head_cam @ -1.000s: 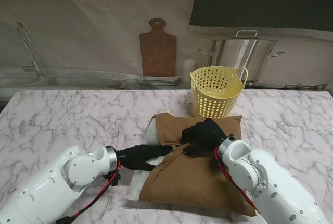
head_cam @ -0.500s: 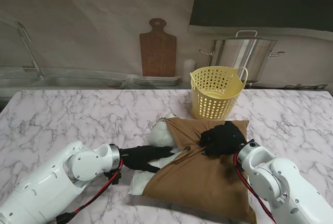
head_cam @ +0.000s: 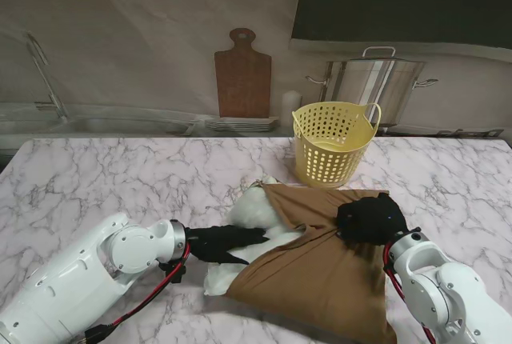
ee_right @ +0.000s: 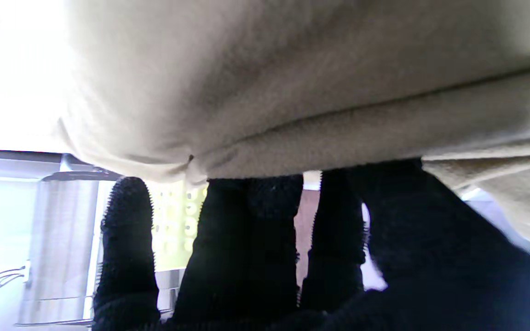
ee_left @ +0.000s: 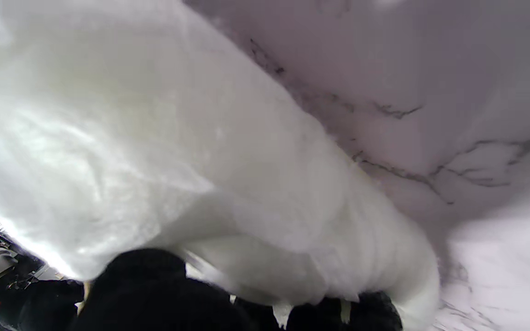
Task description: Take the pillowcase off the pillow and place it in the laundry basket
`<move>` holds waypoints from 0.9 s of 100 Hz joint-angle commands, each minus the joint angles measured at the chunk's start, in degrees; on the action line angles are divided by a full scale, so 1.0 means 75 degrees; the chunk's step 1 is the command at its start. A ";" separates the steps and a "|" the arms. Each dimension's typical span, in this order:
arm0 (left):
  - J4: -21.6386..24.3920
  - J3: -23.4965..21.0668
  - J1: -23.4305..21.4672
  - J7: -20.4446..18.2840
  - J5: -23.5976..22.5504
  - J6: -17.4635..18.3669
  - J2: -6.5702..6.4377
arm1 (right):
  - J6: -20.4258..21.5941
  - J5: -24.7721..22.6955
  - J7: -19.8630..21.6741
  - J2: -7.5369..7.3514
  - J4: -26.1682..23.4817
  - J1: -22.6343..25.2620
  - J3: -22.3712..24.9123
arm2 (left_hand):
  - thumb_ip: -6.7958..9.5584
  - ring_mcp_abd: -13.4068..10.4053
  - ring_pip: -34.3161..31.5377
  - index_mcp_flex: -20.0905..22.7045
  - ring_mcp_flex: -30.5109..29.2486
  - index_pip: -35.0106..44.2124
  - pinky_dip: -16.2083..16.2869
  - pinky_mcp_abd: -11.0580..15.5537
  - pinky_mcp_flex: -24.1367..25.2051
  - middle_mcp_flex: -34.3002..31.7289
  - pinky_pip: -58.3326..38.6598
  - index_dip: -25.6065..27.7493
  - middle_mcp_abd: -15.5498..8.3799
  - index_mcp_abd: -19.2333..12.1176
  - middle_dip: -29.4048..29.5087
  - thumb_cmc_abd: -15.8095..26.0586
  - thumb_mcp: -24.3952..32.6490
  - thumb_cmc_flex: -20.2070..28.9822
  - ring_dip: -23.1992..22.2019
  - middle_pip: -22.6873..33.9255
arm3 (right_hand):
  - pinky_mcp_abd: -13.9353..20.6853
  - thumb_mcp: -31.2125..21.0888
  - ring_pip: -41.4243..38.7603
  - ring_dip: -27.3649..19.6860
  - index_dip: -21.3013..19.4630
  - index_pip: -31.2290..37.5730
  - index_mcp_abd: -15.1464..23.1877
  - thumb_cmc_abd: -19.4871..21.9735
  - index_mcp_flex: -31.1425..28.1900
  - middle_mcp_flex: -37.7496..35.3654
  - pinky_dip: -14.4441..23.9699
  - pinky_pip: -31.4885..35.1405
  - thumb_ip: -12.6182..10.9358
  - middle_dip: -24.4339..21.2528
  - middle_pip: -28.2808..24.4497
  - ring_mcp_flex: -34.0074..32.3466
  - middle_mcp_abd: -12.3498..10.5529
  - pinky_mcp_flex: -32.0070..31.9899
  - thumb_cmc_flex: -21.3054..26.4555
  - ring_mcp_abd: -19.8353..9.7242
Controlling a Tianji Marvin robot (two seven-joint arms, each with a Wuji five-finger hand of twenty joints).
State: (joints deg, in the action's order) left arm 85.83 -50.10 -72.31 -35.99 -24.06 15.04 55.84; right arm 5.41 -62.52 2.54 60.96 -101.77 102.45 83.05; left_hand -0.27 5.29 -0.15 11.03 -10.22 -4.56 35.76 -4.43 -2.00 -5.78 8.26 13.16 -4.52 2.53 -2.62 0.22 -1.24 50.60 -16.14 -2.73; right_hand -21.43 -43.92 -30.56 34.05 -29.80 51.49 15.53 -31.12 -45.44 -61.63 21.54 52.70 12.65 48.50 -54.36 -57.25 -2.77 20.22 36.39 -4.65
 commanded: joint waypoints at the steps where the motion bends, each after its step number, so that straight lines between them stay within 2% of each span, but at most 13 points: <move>1: -0.0358 0.0177 -0.0199 -0.0374 -0.0099 -0.0115 -0.0166 | -0.0324 -0.0109 0.0035 -0.0103 0.0255 0.0173 0.0202 | -0.0115 0.0148 -0.0550 0.0563 -0.0364 0.0755 0.0099 -0.0924 -0.0100 -0.0029 -0.3422 0.0385 0.0851 0.0219 -0.0039 -0.0512 -0.0107 -0.0091 -0.0027 0.0225 | -0.0188 -0.1275 -0.1014 0.0480 -0.0239 0.0457 -0.0264 0.0203 -0.0367 -0.0389 -0.0103 0.0162 -0.0611 0.0168 -0.0629 -0.0933 0.1022 -0.0021 0.1304 0.0696; 4: -0.0358 0.0182 -0.0193 -0.0386 -0.0092 -0.0121 -0.0169 | -0.0375 -0.0066 0.0025 -0.0094 0.0261 0.0202 0.0213 | -0.0112 0.0143 -0.0546 0.0565 -0.0355 0.0755 0.0109 -0.0921 -0.0098 -0.0026 -0.3408 0.0386 0.0850 0.0205 -0.0037 -0.0518 -0.0098 -0.0085 -0.0024 0.0224 | -0.0241 -0.1233 -0.1010 0.0489 -0.0218 0.0443 -0.0245 0.0208 -0.0338 -0.0385 -0.0113 0.0161 -0.0613 0.0154 -0.0611 -0.0934 0.0966 -0.0096 0.1264 0.0693; 16: -0.0367 0.0225 -0.0155 -0.0407 -0.0076 -0.0100 -0.0175 | -0.0313 0.0138 -0.0512 -0.0032 0.0359 0.0209 0.0134 | -0.0113 0.0148 -0.0546 0.0573 -0.0346 0.0755 0.0145 -0.0916 -0.0108 -0.0023 -0.3361 0.0387 0.0844 0.0198 -0.0033 -0.0537 -0.0099 -0.0109 -0.0020 0.0222 | -0.0287 -0.0890 -0.0789 0.0425 0.0084 0.0291 -0.0155 0.0442 -0.0055 -0.0272 -0.0078 0.0214 -0.0713 -0.0067 -0.0246 -0.0723 0.0422 -0.0337 0.1055 0.0646; 31: -0.0420 0.0328 -0.0080 -0.0372 -0.0040 -0.0027 -0.0172 | -0.0079 0.0388 -0.0169 -0.0042 0.0038 0.0210 0.0073 | -0.0111 0.0169 -0.0514 0.0574 -0.0256 0.0757 0.0160 -0.0878 -0.0045 -0.0014 -0.3253 0.0390 0.0888 0.0226 -0.0027 -0.0632 -0.0117 -0.0199 -0.0003 0.0216 | -0.0350 -0.0919 -0.0913 0.0459 0.0179 0.0366 -0.0374 0.0392 -0.0117 -0.0397 -0.0037 0.0273 -0.0681 0.0033 -0.0336 -0.0886 0.0584 -0.0182 0.1256 0.0705; 39: -0.0420 0.0304 -0.0108 -0.0327 -0.0055 0.0063 -0.0170 | 0.0014 0.0711 -0.0058 -0.0032 0.0009 0.0159 -0.0058 | -0.0103 0.0189 -0.0472 0.0492 -0.0164 0.0719 0.0129 -0.0841 0.0014 0.0015 -0.3135 0.0377 0.0949 0.0237 -0.0013 -0.0780 -0.0134 -0.0291 0.0028 0.0193 | -0.0348 -0.0938 -0.0873 0.0418 0.0380 0.0299 -0.0447 0.0375 -0.0083 -0.0469 -0.0049 0.0253 -0.0675 0.0011 -0.0200 -0.0935 0.0485 -0.0200 0.1094 0.0694; 43: -0.0419 0.0282 -0.0129 -0.0297 -0.0069 0.0115 -0.0168 | 0.0137 0.0860 -0.0072 -0.0026 0.0047 0.0118 -0.0133 | -0.0082 0.0190 -0.0458 0.0493 -0.0128 0.0711 0.0091 -0.0816 0.0003 0.0009 -0.2990 0.0369 0.0967 0.0234 -0.0011 -0.0864 -0.0090 -0.0367 0.0067 0.0196 | -0.0330 -0.0647 -0.0585 0.0272 0.0675 0.0127 -0.0455 0.0511 0.0104 -0.0359 -0.0057 0.0218 -0.0630 -0.0116 0.0165 -0.0783 0.0295 -0.0302 0.0874 0.0709; 51: -0.0387 0.0241 -0.0159 -0.0304 -0.0062 0.0186 -0.0176 | 0.0439 0.1072 -0.0089 -0.0025 0.0127 0.0055 -0.0237 | -0.0080 0.0156 -0.0444 0.0496 -0.0091 0.0710 0.0073 -0.0760 0.0014 0.0005 -0.2916 0.0366 0.0961 0.0215 -0.0012 -0.1016 -0.0102 -0.0416 0.0091 0.0199 | -0.0247 0.0272 0.0209 -0.0080 0.1165 -0.0320 -0.0569 0.0671 0.0879 0.0395 0.0039 0.0224 -0.0650 -0.0970 0.1576 -0.0142 0.0308 -0.0512 -0.0195 0.0843; 54: -0.0374 0.0237 -0.0161 -0.0311 -0.0063 0.0219 -0.0182 | 0.0548 0.1209 -0.0126 -0.0014 0.0170 0.0021 -0.0274 | -0.0075 0.0125 -0.0446 0.0520 -0.0094 0.0718 0.0070 -0.0756 -0.0004 -0.0010 -0.2899 0.0366 0.0939 0.0195 -0.0017 -0.1069 -0.0099 -0.0428 0.0098 0.0210 | -0.0230 0.0380 0.0331 -0.0135 0.1204 -0.0429 -0.0611 0.0721 0.0949 0.0525 0.0067 0.0236 -0.0681 -0.1102 0.1739 -0.0025 0.0328 -0.0530 -0.0320 0.0857; 59: -0.0338 0.0238 -0.0159 -0.0349 -0.0062 0.0274 -0.0198 | 0.0683 0.1460 -0.0218 0.0014 0.0217 -0.0034 -0.0325 | -0.0069 0.0123 -0.0446 0.0531 -0.0095 0.0719 0.0066 -0.0753 -0.0018 -0.0015 -0.2873 0.0364 0.0933 0.0179 -0.0020 -0.1119 -0.0089 -0.0440 0.0109 0.0216 | -0.0173 0.0632 0.0694 -0.0330 0.0915 -0.1211 -0.0802 0.0946 0.0990 0.1002 0.0194 0.0225 -0.0820 -0.1535 0.2124 0.0355 0.0409 -0.0617 -0.0752 0.0921; 61: -0.0330 0.0239 -0.0162 -0.0347 -0.0068 0.0313 -0.0201 | 0.0737 0.1544 -0.0279 0.0029 0.0232 -0.0058 -0.0340 | -0.0066 0.0114 -0.0446 0.0536 -0.0094 0.0720 0.0065 -0.0751 -0.0022 -0.0014 -0.2863 0.0362 0.0935 0.0171 -0.0020 -0.1128 -0.0082 -0.0443 0.0114 0.0217 | -0.0152 0.0745 0.0743 -0.0376 0.0632 -0.1590 -0.0868 0.1022 0.0971 0.1146 0.0267 0.0242 -0.0905 -0.1676 0.2206 0.0454 0.0410 -0.0636 -0.0865 0.0940; 67: -0.0309 0.0253 -0.0167 -0.0310 -0.0086 0.0425 -0.0204 | 0.0891 0.1766 -0.0446 0.0071 0.0239 -0.0127 -0.0352 | -0.0059 0.0072 -0.0457 0.0584 -0.0118 0.0734 0.0069 -0.0731 -0.0060 -0.0052 -0.2845 0.0362 0.0893 0.0119 -0.0032 -0.1183 -0.0061 -0.0418 0.0123 0.0242 | -0.0092 0.0880 0.0926 -0.0477 0.0532 -0.1972 -0.0970 0.1201 0.1042 0.1517 0.0328 0.0274 -0.1033 -0.1847 0.2432 0.0767 0.0447 -0.0688 -0.1100 0.0968; 71: -0.0293 0.0270 -0.0168 -0.0285 -0.0093 0.0482 -0.0206 | 0.0970 0.1910 -0.0512 0.0096 0.0203 -0.0166 -0.0344 | -0.0059 0.0065 -0.0458 0.0594 -0.0119 0.0735 0.0071 -0.0720 -0.0074 -0.0052 -0.2834 0.0358 0.0893 0.0104 -0.0036 -0.1207 -0.0060 -0.0420 0.0130 0.0248 | -0.0057 0.1030 0.1083 -0.0637 0.0098 -0.2434 -0.1034 0.1321 0.1059 0.1852 0.0405 0.0244 -0.1232 -0.2112 0.2603 0.1025 0.0507 -0.0762 -0.1194 0.0987; 90: -0.0271 0.0402 -0.0140 -0.0223 -0.0140 0.0690 -0.0228 | 0.1173 0.2173 -0.0676 0.0161 -0.0067 -0.0453 -0.0398 | -0.0053 -0.0067 -0.0444 0.0796 -0.0094 0.0801 0.0086 -0.0666 -0.0092 -0.0148 -0.2791 0.0363 0.0753 -0.0034 -0.0071 -0.1309 -0.0027 -0.0309 0.0167 0.0314 | 0.0079 0.1343 0.1281 -0.0804 -0.0115 -0.2810 -0.1127 0.1498 0.1406 0.2631 0.0557 0.0355 -0.1357 -0.2437 0.2936 0.1627 0.0626 -0.0881 -0.1307 0.1038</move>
State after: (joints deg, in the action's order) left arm 85.24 -48.89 -71.82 -35.30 -24.39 19.84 54.52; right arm 14.04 -46.26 -2.46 61.94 -100.56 100.45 80.47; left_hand -0.27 6.03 0.31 10.98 -8.21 -5.26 35.76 -5.49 -1.92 -5.14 11.46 13.10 -2.37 3.96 -2.22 -4.14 -1.12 48.62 -14.71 -3.60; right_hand -22.36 -35.11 -22.30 28.86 -29.58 31.35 7.82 -21.75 -36.47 -43.87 24.92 54.73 3.86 30.90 -33.67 -47.31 1.41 14.94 28.50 3.25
